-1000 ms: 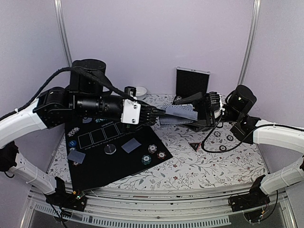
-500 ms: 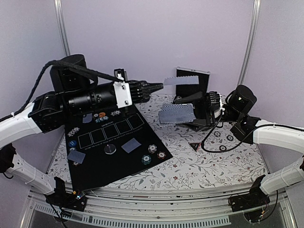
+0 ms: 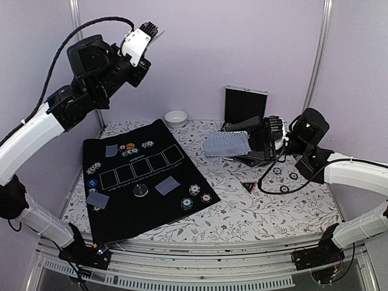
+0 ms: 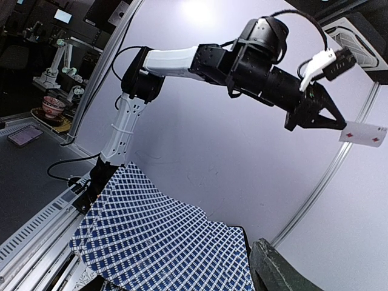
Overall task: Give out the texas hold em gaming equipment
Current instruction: Pick up the poker card from the face-down deck piles, then distribute the poker card in the big blind area.
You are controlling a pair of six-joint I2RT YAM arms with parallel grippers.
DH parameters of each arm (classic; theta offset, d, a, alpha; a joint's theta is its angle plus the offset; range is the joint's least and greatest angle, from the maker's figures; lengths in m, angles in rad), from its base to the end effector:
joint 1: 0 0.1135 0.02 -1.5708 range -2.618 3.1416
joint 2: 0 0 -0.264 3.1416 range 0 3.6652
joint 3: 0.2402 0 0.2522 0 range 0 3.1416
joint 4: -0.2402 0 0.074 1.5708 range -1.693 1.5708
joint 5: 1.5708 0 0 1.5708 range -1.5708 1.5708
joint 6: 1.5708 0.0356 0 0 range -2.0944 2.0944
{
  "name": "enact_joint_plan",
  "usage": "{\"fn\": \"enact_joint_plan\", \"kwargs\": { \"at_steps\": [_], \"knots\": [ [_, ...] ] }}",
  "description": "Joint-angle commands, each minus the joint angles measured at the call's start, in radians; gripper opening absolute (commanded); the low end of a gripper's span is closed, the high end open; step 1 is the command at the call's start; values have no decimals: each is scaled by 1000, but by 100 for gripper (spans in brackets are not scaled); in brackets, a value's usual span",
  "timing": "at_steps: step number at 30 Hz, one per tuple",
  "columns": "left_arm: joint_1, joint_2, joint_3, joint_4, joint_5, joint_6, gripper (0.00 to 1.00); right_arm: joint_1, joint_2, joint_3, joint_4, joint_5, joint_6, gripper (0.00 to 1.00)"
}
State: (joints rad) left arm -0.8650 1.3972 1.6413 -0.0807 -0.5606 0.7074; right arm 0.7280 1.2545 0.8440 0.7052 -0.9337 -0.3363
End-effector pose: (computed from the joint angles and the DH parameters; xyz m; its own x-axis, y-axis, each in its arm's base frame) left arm 0.2092 -0.2163 0.5079 0.2780 0.5224 -0.8061 0.1627 0.8015 0.5755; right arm 0.1881 0.2060 0.3493 0.5248 0.2048 -0.8262 -0.8441 -0.0001 -0.5362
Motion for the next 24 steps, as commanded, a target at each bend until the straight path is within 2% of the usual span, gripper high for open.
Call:
{"fn": "enact_joint_plan", "kwargs": {
  "at_steps": [1,6,13,24],
  "knots": [
    [158,59,69,-231,-179,-255,0,-6,-30,22,34,7,8,60],
    [330,178,146,-484,-159,-465,0,-6,-29,23,33,7,10,60],
    [560,358,178,-681,-25,-654,0,-6,-32,18,34,6,11,60],
    [649,608,179,-736,-46,-694,0,-7,-42,11,33,11,11,60]
  ]
}}
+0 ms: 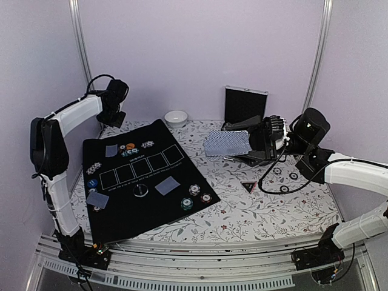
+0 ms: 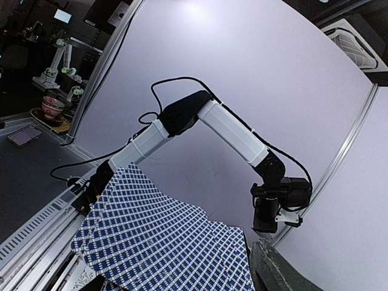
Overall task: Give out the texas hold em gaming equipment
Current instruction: Distribute the poker card in the big blind area.
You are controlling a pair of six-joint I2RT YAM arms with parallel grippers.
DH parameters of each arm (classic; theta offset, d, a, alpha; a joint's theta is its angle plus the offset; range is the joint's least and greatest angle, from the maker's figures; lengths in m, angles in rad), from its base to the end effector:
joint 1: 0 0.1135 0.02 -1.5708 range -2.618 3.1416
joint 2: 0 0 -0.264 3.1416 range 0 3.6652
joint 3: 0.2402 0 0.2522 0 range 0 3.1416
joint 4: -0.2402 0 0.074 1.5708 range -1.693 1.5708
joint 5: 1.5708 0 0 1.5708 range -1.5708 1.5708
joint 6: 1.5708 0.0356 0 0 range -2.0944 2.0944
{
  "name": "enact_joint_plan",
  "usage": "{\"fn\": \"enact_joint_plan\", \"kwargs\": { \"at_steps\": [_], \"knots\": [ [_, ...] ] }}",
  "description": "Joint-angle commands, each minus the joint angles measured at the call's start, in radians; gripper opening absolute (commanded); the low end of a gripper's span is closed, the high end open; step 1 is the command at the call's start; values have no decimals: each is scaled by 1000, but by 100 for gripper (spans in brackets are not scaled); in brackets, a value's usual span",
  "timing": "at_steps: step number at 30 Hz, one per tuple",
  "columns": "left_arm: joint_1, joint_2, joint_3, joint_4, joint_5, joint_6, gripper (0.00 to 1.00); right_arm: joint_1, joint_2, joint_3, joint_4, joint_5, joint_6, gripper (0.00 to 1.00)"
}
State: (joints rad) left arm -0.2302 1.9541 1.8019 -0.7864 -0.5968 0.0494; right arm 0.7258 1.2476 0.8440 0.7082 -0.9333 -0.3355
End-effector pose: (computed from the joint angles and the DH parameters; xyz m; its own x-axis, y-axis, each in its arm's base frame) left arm 0.4243 -0.0789 0.2971 -0.7911 0.2274 -0.5678 -0.0956 0.8709 0.4820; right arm 0.1873 0.2045 0.3514 0.5307 0.2089 -0.8214 -0.8406 0.0055 -0.5416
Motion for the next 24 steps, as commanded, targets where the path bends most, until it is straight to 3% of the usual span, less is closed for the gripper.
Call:
{"fn": "enact_joint_plan", "kwargs": {
  "at_steps": [1,9,18,24],
  "knots": [
    [16,67,15,-31,-22,-38,0,-4,-38,9,31,11,9,60],
    [10,137,-49,-11,-120,-87,0,-6,-42,3,31,11,9,60],
    [-20,140,-181,157,-193,-52,0,-7,-42,6,31,9,10,60],
    [-22,184,-172,161,-211,-61,0,-8,-45,2,31,9,12,60]
  ]
}}
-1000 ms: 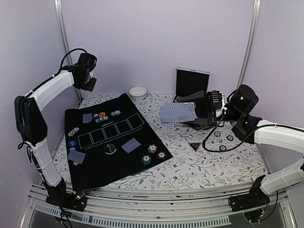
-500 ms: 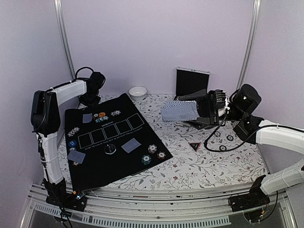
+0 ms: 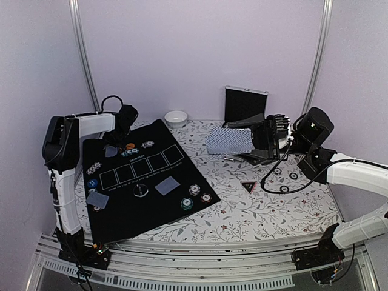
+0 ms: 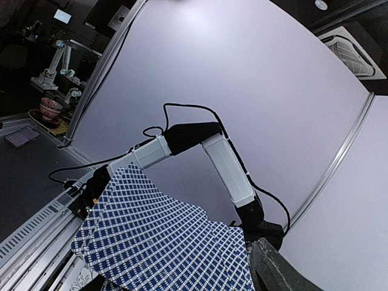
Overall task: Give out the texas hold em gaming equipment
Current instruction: Distribute the poker card in the big blind area.
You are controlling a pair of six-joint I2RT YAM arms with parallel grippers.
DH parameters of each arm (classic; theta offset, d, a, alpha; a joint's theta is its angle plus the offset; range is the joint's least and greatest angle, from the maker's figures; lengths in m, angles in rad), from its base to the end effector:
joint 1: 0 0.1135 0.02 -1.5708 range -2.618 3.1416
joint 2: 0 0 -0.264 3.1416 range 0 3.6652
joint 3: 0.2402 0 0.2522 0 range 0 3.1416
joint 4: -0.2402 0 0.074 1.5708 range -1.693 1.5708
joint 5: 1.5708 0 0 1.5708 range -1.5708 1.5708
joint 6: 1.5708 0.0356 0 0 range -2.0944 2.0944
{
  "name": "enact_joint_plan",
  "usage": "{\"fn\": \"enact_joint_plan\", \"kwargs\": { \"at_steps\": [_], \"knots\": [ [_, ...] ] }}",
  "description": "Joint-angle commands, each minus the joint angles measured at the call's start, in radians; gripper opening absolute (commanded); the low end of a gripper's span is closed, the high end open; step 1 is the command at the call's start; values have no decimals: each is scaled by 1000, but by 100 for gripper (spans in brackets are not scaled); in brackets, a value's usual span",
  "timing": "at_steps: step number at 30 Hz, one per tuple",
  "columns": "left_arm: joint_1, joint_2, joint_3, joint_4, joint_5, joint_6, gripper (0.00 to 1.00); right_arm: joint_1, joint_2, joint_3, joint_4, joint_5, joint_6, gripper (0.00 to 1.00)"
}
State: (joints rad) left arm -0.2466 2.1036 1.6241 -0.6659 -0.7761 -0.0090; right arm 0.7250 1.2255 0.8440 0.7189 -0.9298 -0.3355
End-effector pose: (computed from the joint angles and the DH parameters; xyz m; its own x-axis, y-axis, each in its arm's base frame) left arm 0.4329 -0.0833 0.1906 -0.8823 0.2155 -0.4184 -0.1141 0.7646 0.6343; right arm 0.1834 0.2006 0.3579 0.5509 0.2250 -0.8037 -0.8274 0.0214 -0.5612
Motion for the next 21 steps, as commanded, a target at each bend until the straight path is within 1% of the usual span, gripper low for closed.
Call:
{"fn": "enact_joint_plan", "kwargs": {
  "at_steps": [1,7,21],
  "knots": [
    [-6,40,12,40,-28,-2,0,-8,-23,2,20,6,12,60],
    [-12,71,34,45,-28,6,0,-10,-26,0,20,5,13,60],
    [-20,110,22,52,-4,8,0,-13,-29,-2,20,3,13,60]
  ]
}}
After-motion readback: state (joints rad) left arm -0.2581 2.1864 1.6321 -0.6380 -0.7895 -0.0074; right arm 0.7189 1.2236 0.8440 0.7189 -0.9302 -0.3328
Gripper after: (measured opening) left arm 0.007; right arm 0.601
